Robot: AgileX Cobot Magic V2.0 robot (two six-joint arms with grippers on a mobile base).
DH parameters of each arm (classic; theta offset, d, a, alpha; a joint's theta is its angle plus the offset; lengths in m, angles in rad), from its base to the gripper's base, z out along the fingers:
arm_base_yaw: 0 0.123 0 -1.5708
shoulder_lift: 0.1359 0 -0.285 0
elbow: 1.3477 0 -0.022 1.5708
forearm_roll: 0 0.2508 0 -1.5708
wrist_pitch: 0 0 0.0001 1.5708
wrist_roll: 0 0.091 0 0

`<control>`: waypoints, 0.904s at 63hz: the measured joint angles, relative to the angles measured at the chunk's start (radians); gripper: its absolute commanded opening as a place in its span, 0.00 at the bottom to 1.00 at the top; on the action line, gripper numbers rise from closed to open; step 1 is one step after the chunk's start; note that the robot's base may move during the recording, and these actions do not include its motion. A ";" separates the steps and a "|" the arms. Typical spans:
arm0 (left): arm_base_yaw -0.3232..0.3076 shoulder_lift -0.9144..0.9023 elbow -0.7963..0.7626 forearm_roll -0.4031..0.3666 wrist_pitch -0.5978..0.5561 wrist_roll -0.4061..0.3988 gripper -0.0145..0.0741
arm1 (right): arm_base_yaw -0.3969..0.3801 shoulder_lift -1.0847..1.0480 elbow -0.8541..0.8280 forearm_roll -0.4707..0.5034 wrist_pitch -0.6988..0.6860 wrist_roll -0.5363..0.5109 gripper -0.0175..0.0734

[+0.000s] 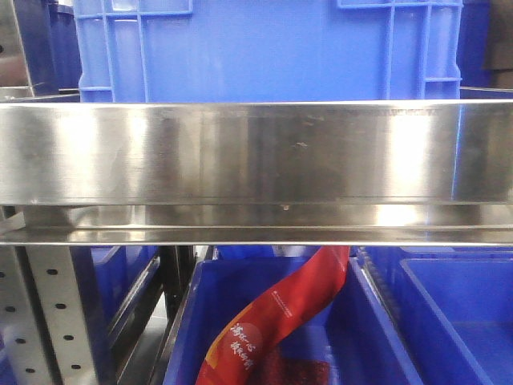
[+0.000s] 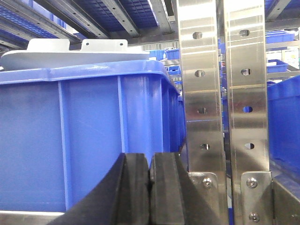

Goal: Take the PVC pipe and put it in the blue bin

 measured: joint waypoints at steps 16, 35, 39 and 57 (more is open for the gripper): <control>0.000 0.000 0.000 0.000 0.000 0.000 0.04 | 0.014 0.000 0.000 0.000 0.000 0.000 0.01; 0.000 0.000 0.000 0.000 0.000 0.000 0.04 | 0.014 0.000 0.000 0.000 0.000 0.000 0.01; 0.000 0.000 0.000 0.000 0.000 0.000 0.04 | 0.014 0.000 0.000 0.000 0.000 0.000 0.01; 0.000 0.000 0.000 0.000 0.000 0.000 0.04 | -0.039 0.000 0.000 0.000 0.000 0.000 0.01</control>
